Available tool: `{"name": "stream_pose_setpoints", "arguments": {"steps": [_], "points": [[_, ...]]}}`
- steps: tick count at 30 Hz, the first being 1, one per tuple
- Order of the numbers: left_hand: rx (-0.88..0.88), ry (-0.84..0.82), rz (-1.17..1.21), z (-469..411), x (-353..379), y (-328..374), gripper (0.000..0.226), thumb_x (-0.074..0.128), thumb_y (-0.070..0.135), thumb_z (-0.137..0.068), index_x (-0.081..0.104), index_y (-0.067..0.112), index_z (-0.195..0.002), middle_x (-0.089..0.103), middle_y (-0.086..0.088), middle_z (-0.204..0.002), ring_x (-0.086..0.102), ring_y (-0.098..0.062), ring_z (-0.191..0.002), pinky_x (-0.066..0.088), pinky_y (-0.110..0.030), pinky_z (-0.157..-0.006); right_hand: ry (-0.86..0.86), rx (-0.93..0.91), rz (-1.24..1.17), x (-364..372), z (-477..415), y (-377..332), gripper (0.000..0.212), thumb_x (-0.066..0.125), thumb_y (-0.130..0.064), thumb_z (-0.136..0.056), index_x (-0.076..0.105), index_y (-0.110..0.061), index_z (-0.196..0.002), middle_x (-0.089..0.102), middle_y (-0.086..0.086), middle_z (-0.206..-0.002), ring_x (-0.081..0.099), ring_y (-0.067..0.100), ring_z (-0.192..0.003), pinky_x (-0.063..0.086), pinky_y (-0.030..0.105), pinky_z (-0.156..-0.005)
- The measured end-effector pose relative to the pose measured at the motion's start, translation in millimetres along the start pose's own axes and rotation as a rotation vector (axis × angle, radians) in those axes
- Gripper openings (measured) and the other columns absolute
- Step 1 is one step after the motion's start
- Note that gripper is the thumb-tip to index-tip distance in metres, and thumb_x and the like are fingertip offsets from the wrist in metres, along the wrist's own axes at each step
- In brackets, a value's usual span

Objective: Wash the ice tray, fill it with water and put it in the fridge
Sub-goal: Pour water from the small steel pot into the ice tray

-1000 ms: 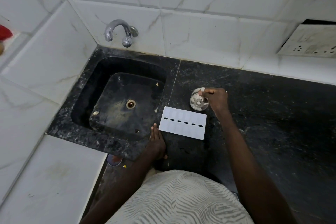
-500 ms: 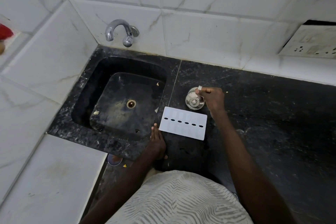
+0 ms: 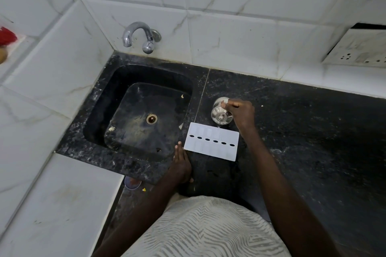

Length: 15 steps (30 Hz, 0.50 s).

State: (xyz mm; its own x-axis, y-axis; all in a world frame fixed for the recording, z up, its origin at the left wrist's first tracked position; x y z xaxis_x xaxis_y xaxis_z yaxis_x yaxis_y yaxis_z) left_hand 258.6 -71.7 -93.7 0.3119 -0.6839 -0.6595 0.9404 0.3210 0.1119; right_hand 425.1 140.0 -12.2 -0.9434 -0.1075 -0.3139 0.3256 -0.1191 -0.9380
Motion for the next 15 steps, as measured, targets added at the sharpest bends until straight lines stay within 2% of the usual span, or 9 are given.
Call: {"name": "stream_pose_setpoints", "arguments": {"steps": [6, 15], "points": [[0.004, 0.017, -0.022, 0.2, 0.6, -1.0, 0.131, 0.078, 0.042, -0.088, -0.017, -0.018, -0.154, -0.027, -0.038, -0.161, -0.022, -0.051, -0.154, 0.001, -0.051, -0.131, -0.012, -0.012, -0.016, 1.9, -0.5, 0.4, 0.021, 0.085, -0.005, -0.083, 0.081, 0.003, -0.102, 0.078, 0.015, -0.103, 0.075, 0.03, -0.097, 0.061, 0.044, -0.09], [0.006, 0.014, -0.014, 1.1, 0.4, -0.1, 0.129, 0.078, 0.041, -0.089, -0.017, -0.018, -0.154, -0.027, -0.038, -0.161, -0.022, -0.052, -0.153, 0.003, -0.052, -0.131, -0.002, 0.038, -0.034, 1.8, -3.3, 3.7, 0.022, 0.085, -0.004, -0.083, 0.08, 0.002, -0.104, 0.079, 0.013, -0.103, 0.076, 0.03, -0.096, 0.062, 0.042, -0.088]]}}
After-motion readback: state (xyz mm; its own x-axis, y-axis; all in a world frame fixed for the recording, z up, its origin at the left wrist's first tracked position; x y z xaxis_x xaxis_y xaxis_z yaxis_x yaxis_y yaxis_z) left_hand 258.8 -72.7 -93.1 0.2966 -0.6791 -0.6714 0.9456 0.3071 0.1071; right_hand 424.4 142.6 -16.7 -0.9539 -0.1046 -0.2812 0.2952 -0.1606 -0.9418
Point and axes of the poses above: each hand's wrist, its own z-axis away from the middle knuckle, its own x-axis out of the palm, y = z × x, the point moved 3 cm from there along -z, towards the middle knuckle
